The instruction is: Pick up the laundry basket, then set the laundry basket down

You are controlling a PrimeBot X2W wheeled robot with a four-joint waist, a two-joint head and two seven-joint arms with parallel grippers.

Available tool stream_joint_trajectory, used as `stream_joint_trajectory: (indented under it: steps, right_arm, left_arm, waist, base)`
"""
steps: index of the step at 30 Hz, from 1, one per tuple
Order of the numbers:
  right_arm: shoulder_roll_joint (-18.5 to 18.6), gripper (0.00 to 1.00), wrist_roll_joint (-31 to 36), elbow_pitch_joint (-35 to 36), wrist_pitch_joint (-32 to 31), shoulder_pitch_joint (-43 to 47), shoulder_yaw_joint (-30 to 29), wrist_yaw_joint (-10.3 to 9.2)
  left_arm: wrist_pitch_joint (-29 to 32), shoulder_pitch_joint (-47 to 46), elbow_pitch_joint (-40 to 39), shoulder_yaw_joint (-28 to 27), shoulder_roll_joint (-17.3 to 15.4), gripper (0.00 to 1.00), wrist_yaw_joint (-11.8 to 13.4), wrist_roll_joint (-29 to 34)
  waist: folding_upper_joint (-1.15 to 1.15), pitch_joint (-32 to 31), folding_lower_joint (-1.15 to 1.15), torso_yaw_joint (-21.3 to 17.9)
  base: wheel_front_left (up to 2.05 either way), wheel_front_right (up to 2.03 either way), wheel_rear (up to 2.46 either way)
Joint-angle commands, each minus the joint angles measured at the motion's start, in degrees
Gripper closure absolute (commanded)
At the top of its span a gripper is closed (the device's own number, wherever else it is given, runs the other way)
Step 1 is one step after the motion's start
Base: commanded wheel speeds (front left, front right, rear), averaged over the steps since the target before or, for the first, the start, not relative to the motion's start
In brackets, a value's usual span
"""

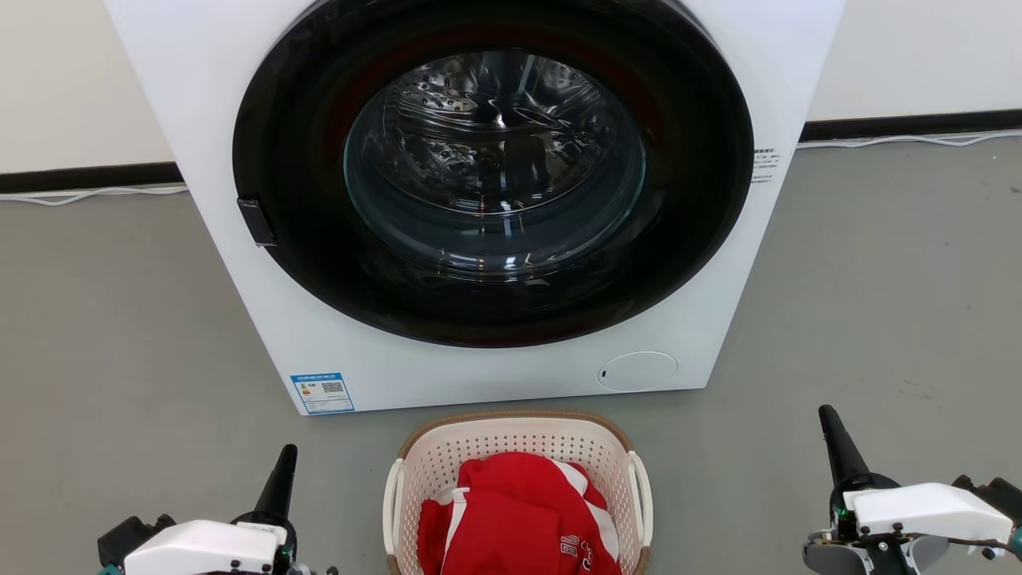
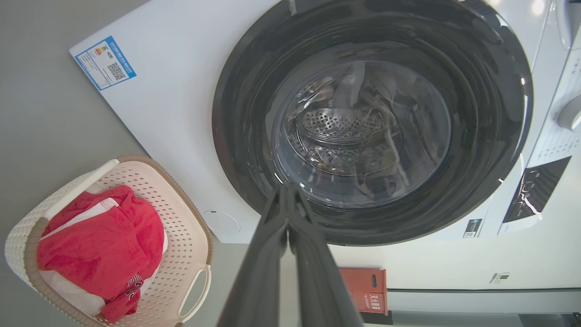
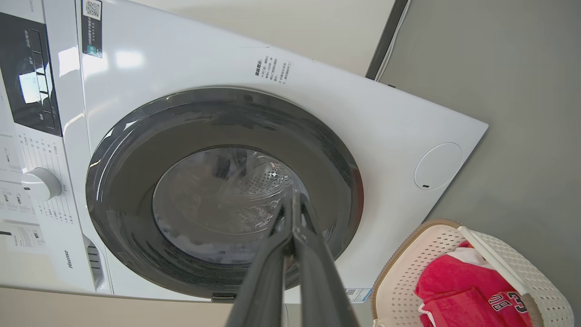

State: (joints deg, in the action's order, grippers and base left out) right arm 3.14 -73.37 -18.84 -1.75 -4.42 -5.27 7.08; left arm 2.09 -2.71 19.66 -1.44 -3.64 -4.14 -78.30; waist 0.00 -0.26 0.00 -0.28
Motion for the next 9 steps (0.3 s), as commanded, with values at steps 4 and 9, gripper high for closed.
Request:
stream_joint_trajectory:
  steps: [4, 9]
  right_arm:
    - [0.2, 1.00, -3.7, 2.5, -1.2, -1.8, 0.5, 0.34]
    - [0.1, 1.00, -7.2, 3.0, -2.0, -1.8, 0.1, 0.35]
  left_arm:
    - [0.9, -3.0, -2.4, -2.2, -0.2, 1.00, -1.2, -2.8]
    - [1.7, -3.1, -3.2, -2.9, 0.0, 1.00, -1.7, -5.4]
  waist:
    - [0.00, 0.1, 0.00, 0.0]
    - [0.00, 0.2, 0.00, 0.1]
  base:
    - [0.00, 0.00, 0.00]
    - [0.00, 0.00, 0.00]
